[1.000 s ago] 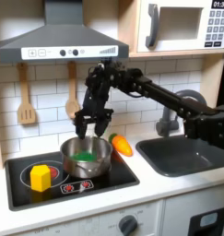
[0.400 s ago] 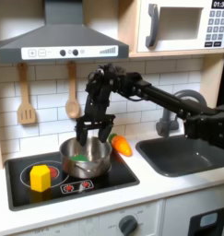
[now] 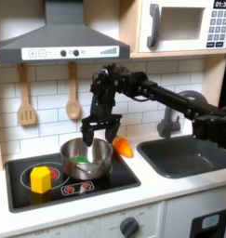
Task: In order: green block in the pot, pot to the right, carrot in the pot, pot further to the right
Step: 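Pull the pot to the right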
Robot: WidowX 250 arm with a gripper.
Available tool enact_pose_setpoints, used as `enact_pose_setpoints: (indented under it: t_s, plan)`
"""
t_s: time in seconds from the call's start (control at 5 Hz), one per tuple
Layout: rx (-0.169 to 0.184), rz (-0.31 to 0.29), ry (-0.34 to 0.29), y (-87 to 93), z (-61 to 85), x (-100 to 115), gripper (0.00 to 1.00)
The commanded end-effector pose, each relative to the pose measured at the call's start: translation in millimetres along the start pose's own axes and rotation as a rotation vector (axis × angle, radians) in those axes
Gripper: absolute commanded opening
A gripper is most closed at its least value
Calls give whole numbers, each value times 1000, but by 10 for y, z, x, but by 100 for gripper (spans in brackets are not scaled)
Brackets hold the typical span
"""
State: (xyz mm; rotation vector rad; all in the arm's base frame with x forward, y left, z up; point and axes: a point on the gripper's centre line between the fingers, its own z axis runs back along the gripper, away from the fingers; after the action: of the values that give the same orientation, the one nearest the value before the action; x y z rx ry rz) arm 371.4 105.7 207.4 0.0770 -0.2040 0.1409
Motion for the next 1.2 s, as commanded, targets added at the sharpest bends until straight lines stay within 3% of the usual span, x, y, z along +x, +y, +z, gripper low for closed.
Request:
enact_pose_setpoints:
  t_s: [0.0, 0.2, 0.6, 1.0]
  plan:
    - [-57, -119, 39, -356, -101, -58, 100]
    - [-61, -164, 58, -452, -146, -73, 100]
    - [-47, -140, 71, -402, -172, -69, 100]
    - [-58, -138, 125, -412, -330, -162, 100]
